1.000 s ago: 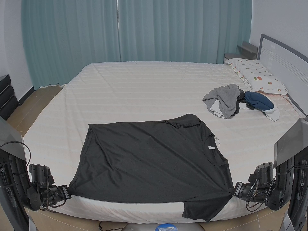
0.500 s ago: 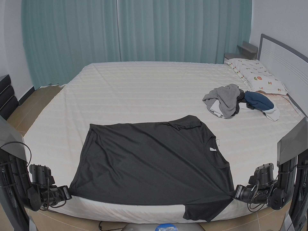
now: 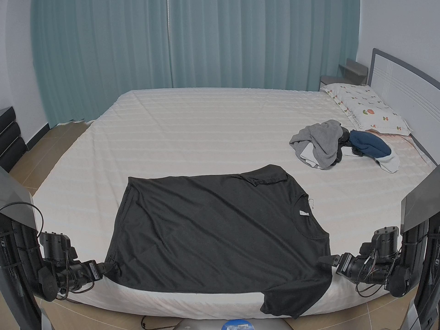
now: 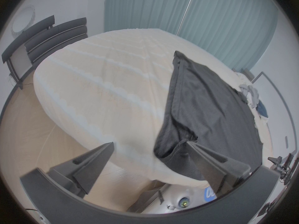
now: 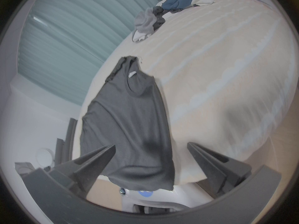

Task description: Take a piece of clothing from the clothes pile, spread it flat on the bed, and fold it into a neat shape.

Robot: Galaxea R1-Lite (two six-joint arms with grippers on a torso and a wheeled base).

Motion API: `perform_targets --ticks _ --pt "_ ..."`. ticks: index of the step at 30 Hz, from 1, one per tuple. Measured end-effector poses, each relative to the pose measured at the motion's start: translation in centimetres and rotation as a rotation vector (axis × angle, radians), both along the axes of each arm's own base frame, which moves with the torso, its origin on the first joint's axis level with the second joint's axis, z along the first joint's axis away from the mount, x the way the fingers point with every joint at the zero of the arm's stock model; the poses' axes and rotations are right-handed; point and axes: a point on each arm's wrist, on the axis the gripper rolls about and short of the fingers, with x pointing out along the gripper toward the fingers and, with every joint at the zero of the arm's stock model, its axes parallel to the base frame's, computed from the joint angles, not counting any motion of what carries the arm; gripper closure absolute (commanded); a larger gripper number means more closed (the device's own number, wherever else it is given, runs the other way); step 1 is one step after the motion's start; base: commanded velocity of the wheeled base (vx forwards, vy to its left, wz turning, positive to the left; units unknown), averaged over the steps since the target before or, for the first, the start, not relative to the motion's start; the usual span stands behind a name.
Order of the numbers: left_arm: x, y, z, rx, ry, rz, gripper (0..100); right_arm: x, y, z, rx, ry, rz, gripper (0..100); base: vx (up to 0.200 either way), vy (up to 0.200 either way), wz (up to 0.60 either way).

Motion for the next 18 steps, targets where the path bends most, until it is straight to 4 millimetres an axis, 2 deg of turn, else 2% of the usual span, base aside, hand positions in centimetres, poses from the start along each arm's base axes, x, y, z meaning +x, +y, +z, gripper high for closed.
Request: perform_targets --ticks 9,18 --pt "0.4 0.3 1.6 -0.074 -0.115 0.052 0 0.5 -1.0 1.1 0.137 -0.011 -0.115 0 0.0 0.0 0.0" --pt "1.0 1.1 2.3 -0.14 -0.19 0.086 0 0.8 -1.0 1.6 0.157 -0.034 -0.112 0 0.0 0.2 0.0"
